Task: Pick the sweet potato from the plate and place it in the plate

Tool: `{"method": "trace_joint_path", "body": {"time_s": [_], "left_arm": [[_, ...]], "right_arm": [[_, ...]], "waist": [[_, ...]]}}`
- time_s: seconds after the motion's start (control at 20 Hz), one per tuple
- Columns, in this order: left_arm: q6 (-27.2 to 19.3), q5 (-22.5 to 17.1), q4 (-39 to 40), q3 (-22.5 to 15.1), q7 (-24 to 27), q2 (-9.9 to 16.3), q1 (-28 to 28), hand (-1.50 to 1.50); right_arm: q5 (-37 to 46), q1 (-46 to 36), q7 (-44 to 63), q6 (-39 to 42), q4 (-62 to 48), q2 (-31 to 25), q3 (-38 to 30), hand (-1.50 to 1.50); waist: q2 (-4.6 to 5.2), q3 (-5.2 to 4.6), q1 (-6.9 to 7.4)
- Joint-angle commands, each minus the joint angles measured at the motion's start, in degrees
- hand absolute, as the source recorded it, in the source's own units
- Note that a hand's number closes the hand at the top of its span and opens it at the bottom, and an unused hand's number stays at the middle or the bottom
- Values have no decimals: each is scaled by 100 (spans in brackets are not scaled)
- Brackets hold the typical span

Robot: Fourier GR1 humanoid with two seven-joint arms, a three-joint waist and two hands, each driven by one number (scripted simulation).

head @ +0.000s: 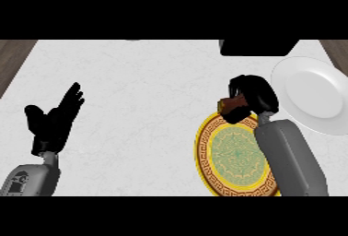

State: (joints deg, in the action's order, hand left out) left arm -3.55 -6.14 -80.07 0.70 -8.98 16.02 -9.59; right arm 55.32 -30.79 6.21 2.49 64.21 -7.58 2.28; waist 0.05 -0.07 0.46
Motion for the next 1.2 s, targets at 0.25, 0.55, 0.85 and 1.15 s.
{"method": "trace_joint_path", "body": {"time_s": [0.25, 0.55, 0.85, 1.15], "left_arm": [[236, -132, 95, 147, 46, 142, -25, 0], [-144, 174, -56, -22, -59, -176, -67, 0], [28, 117, 63, 94, -129, -135, -158, 0], [112, 158, -76, 66, -199, -199, -116, 0]], "right_arm": [[1578, -683, 2018, -2281, 341, 76, -487, 150], [1078, -676, 2135, -2553, 258, -155, -1198, 150], [309, -919, 1711, -2483, -226, -906, -1926, 150], [-227, -851, 744, -2845, -1515, -1581, -2417, 150]], "waist": [[-4, 2, -13], [-6, 7, -54], [8, 8, -31], [14, 10, 19]]}}
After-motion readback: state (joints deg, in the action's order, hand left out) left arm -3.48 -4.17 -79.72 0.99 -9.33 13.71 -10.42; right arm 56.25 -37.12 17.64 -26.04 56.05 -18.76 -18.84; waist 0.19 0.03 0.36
